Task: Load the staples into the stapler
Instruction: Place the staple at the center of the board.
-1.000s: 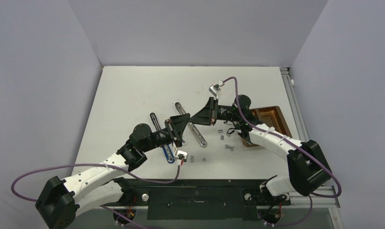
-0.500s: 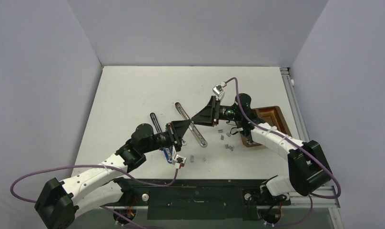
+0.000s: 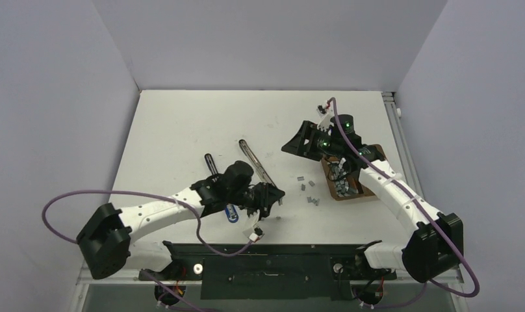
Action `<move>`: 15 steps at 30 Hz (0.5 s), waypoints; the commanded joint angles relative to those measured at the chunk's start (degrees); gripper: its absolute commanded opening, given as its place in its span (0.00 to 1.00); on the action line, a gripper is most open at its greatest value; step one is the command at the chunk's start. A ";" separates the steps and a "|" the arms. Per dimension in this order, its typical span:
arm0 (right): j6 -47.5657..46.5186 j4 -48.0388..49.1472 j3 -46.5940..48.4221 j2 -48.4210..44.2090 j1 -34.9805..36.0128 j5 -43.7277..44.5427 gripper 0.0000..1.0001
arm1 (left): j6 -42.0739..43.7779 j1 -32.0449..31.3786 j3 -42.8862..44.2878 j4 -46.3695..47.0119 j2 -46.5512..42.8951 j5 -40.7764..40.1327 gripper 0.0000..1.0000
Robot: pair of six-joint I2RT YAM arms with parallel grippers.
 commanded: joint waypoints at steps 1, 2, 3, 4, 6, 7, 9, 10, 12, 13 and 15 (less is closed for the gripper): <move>-2.04 -5.65 1.60 -3.93 -0.85 11.22 0.58 | 7.89 -4.04 7.96 -11.54 9.71 0.49 0.09; -1.94 -6.00 1.72 -4.53 -0.96 12.20 0.58 | 8.61 -4.70 9.49 -12.61 12.11 -0.38 0.09; -1.98 -6.53 1.96 -5.11 -1.00 13.16 0.58 | 9.67 -5.18 10.98 -13.89 14.11 -1.25 0.09; -2.04 -7.04 2.18 -5.61 -1.05 14.13 0.58 | 10.89 -7.03 12.55 -15.72 16.30 -2.16 0.09; -2.28 -7.52 2.30 -6.53 -1.22 15.08 0.58 | 13.22 -6.51 15.91 -19.79 20.38 -5.14 0.08; -2.38 -7.82 2.38 -6.70 -1.35 15.39 0.58 | 14.07 -6.85 17.63 -22.09 22.33 -6.53 0.08; -2.83 -8.71 2.51 -6.89 -1.51 15.95 0.58 | 15.19 -7.85 20.92 -26.18 25.81 -9.61 0.08; -3.04 -9.02 2.37 -6.91 -1.53 16.25 0.58 | 15.13 -8.41 22.24 -27.82 27.19 -10.77 0.09; -3.32 -9.29 1.83 -7.01 -1.79 16.58 0.58 | 15.39 -9.20 24.28 -29.54 29.78 -12.67 0.11; -3.31 -9.34 1.60 -7.13 -1.84 16.60 0.58 | 15.55 -9.51 25.18 -29.82 30.99 -13.17 0.12; -3.53 -9.55 0.98 -7.53 -2.18 16.72 0.58 | 15.90 -9.92 26.22 -30.47 32.49 -13.79 0.13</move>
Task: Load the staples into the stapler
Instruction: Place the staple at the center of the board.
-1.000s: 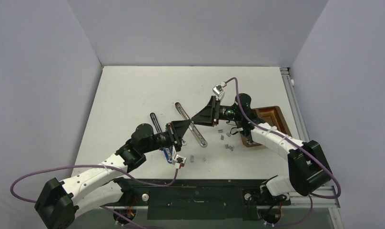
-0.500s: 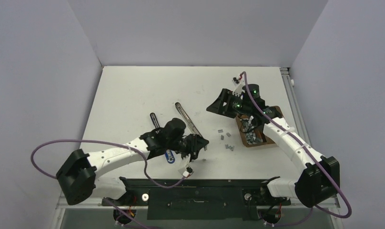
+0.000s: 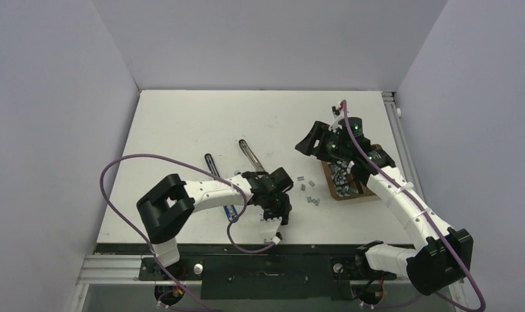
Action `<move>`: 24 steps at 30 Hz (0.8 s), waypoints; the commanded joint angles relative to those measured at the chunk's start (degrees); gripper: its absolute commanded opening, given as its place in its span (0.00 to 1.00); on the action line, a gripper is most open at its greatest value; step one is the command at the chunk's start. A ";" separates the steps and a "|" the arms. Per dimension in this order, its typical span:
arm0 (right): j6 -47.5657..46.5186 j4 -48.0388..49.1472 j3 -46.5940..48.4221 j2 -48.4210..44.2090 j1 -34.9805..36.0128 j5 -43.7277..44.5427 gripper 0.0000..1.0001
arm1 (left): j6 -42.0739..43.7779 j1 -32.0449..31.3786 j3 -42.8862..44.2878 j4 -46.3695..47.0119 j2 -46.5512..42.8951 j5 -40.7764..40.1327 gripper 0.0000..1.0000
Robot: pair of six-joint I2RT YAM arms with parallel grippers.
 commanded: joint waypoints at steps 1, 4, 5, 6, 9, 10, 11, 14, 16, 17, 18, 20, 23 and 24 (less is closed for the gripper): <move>-1.25 -0.62 0.55 -1.88 -0.99 2.30 0.58 | 6.69 -1.45 4.19 -7.08 3.11 -3.01 0.13; -1.49 -0.60 -0.18 -2.16 -1.41 2.24 0.58 | 7.08 -2.22 4.31 -6.66 4.41 -3.98 0.15; -1.63 -0.62 -0.60 -2.21 -1.59 2.13 0.58 | 7.11 -2.47 4.30 -6.37 4.85 -4.11 0.15; -1.60 -0.55 -0.96 -2.29 -1.77 2.07 0.58 | 7.07 -2.75 4.36 -6.12 5.32 -4.26 0.15; -1.57 -0.44 -2.31 -2.84 -2.40 1.61 0.58 | 6.11 -3.73 4.47 -4.83 6.81 -5.10 0.18; -1.59 -0.46 -2.71 -3.04 -2.63 1.51 0.58 | 5.98 -3.88 4.54 -4.36 7.18 -5.26 0.18; -1.64 -0.63 -3.09 -3.36 -2.86 1.45 0.58 | 5.69 -4.02 4.76 -3.82 7.57 -5.28 0.19; -1.90 -1.06 -4.12 -4.43 -3.61 1.11 0.58 | 5.15 -4.41 5.96 -3.54 8.73 -5.56 0.21; -2.05 -1.34 -4.75 -4.98 -4.20 0.85 0.58 | 5.10 -4.57 6.18 -3.57 9.16 -5.87 0.23; -2.08 -1.45 -5.04 -5.31 -4.54 0.68 0.58 | 5.12 -4.53 6.29 -3.60 9.26 -5.86 0.24; -2.18 -1.70 -5.28 -5.49 -4.79 0.56 0.58 | 4.93 -4.57 6.39 -3.67 9.26 -5.96 0.26; -2.24 -1.83 -5.76 -5.85 -5.47 0.09 0.58 | 4.94 -4.61 6.45 -4.40 9.20 -6.39 0.29; -2.50 -2.21 -5.98 -6.10 -6.22 -0.41 0.58 | 4.77 -4.61 6.31 -4.53 8.65 -6.89 0.32; -2.72 -2.39 -5.93 -6.12 -6.49 -0.48 0.58 | 4.54 -4.61 6.29 -4.57 8.34 -6.99 0.34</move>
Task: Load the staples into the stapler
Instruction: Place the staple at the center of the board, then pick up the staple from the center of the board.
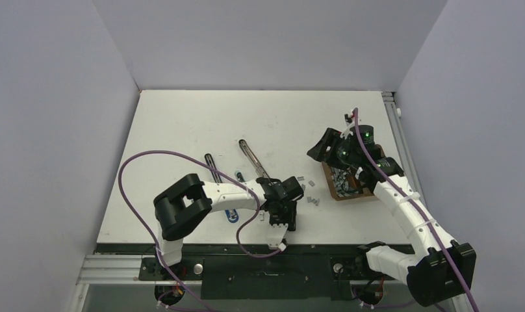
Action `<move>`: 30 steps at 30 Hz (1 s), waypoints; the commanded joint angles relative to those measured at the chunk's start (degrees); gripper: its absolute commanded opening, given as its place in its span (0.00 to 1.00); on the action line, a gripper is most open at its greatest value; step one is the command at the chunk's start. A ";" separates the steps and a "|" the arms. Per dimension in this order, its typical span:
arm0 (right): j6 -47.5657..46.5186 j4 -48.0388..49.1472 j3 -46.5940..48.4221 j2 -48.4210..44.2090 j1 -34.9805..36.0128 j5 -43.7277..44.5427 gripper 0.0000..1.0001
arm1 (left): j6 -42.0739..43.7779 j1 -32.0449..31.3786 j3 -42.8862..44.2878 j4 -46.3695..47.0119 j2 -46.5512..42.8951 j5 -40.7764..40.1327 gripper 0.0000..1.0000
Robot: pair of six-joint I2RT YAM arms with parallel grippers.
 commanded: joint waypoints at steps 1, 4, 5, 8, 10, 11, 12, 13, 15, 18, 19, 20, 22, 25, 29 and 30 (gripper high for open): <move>-1.13 -0.48 -0.41 -1.63 -1.33 -0.81 0.58 | 3.46 -0.29 1.31 -1.90 -0.40 -0.29 0.36; -1.70 -0.96 -0.51 -1.72 -1.68 -0.44 0.58 | 1.17 -0.21 2.06 -1.08 -1.99 -1.33 0.39; -1.85 -0.98 -0.76 -1.66 -1.68 -0.19 0.59 | 0.10 -0.16 2.69 -1.03 -2.62 -2.04 0.40; -2.11 -1.61 -1.64 -0.72 -1.64 1.86 0.59 | -4.23 0.48 4.50 -1.32 -5.72 -3.63 0.44; -1.79 -0.95 -2.69 -0.05 -1.25 2.86 0.59 | -7.58 1.11 4.42 -1.35 -8.79 -4.24 0.46; -1.40 -0.31 -3.29 0.28 -0.80 3.36 0.58 | -10.03 1.38 4.08 -0.98 -10.57 -4.55 0.50; -1.19 0.34 -3.71 0.83 -0.12 4.05 0.58 | -12.74 1.48 3.65 -0.13 -12.32 -4.94 0.56; -1.14 0.89 -4.04 1.58 1.00 5.12 0.58 | -15.81 1.69 3.13 0.53 -14.36 -5.52 0.63; -1.09 1.41 -4.02 3.47 3.87 8.05 0.56 | -21.25 2.25 2.57 0.60 -18.85 -7.37 0.65; -0.40 2.57 -3.93 6.93 7.77 11.39 0.54 | -27.84 4.12 -0.44 2.91 -25.68 -8.80 0.74; -0.02 3.11 -3.92 8.11 8.34 11.63 0.54 | -29.97 4.86 -2.00 4.82 -28.20 -9.17 0.75; 0.16 3.65 -3.88 9.08 8.73 12.00 0.54 | -31.66 5.84 -3.55 6.35 -30.54 -9.67 0.76; 0.29 4.38 -3.69 10.89 9.60 13.73 0.54 | -35.21 7.81 -7.65 11.16 -35.05 -11.14 0.78; 0.50 5.00 -2.72 14.37 10.37 14.47 0.55 | -39.23 9.97 -13.10 17.32 -40.32 -12.59 0.81; 1.47 6.48 -1.64 18.71 11.37 15.06 0.55 | -44.59 10.82 -15.33 17.93 -44.28 -13.17 0.82; 1.77 6.64 -1.44 19.77 11.56 15.25 0.55 | -45.27 10.86 -15.66 18.12 -44.89 -13.23 0.82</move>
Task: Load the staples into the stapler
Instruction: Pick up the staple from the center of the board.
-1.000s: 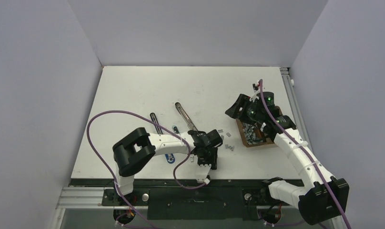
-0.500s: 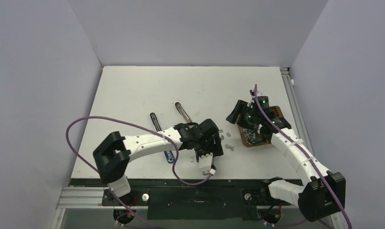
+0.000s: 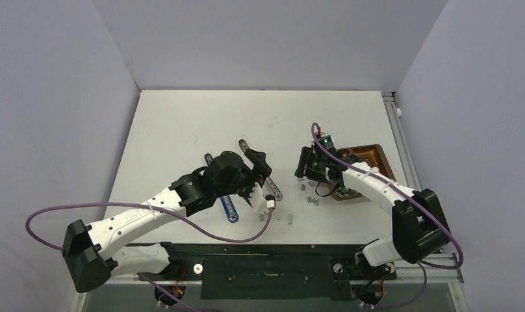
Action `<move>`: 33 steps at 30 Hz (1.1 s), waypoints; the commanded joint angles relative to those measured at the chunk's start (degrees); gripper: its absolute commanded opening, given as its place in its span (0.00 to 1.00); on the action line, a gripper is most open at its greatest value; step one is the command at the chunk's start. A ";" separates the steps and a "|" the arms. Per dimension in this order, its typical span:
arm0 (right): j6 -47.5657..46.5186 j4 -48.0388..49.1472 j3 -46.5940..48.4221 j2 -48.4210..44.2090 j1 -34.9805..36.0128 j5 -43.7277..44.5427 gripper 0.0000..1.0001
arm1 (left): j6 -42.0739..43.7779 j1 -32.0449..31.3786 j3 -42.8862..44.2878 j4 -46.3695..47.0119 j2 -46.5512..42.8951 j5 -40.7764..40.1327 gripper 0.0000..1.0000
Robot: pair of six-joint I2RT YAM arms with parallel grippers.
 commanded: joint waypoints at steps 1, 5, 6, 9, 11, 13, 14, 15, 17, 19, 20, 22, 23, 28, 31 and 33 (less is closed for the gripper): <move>1.84 3.46 2.45 4.03 1.49 3.18 0.55 | -8.40 0.43 -1.49 5.08 -3.34 -1.03 0.82; 2.77 4.08 2.65 6.07 2.68 4.05 0.56 | -9.18 0.55 -3.07 5.87 -4.86 -0.45 0.82; 3.01 4.25 2.55 6.49 2.80 4.13 0.56 | -9.18 0.60 -3.42 6.22 -5.08 -0.21 0.82; 3.50 4.84 2.01 7.79 2.94 4.33 0.56 | -9.44 0.65 -4.18 6.99 -5.77 0.19 0.82; 3.74 5.49 1.55 8.41 2.94 4.67 0.56 | -9.96 0.64 -4.30 7.34 -6.00 0.22 0.82; 3.92 5.79 1.49 9.17 2.94 4.94 0.56 | -10.29 0.59 -4.44 7.37 -6.24 0.22 0.82; 4.00 5.99 1.53 9.49 2.94 5.07 0.56 | -10.38 0.64 -4.55 7.37 -6.41 0.22 0.82; 4.02 6.08 1.61 9.71 2.94 5.22 0.56 | -10.41 0.64 -4.71 7.39 -6.67 0.22 0.82; 3.93 6.33 1.85 9.98 2.94 5.32 0.56 | -9.96 0.64 -5.19 7.40 -7.16 0.36 0.82; 3.79 6.36 2.16 10.24 2.79 5.57 0.56 | -9.46 0.65 -5.89 7.58 -7.65 0.67 0.82; 3.77 6.39 2.25 10.36 2.66 5.54 0.56 | -9.30 0.65 -6.20 7.80 -7.84 0.86 0.82; 3.70 6.64 2.43 10.89 2.43 5.14 0.56 | -9.33 0.65 -6.48 8.00 -7.96 1.02 0.82; 3.66 6.80 2.45 11.13 2.34 5.02 0.56 | -9.35 0.65 -6.48 8.02 -7.96 1.01 0.82; 3.43 7.20 2.74 12.22 2.33 4.63 0.56 | -9.28 0.65 -6.46 8.14 -7.96 0.95 0.82; 3.25 7.19 2.95 13.21 2.29 4.44 0.56 | -9.19 0.65 -6.43 8.17 -7.88 1.01 0.82; 3.17 7.27 2.98 13.79 2.30 4.27 0.56 | -9.02 0.65 -6.42 8.17 -8.03 1.20 0.82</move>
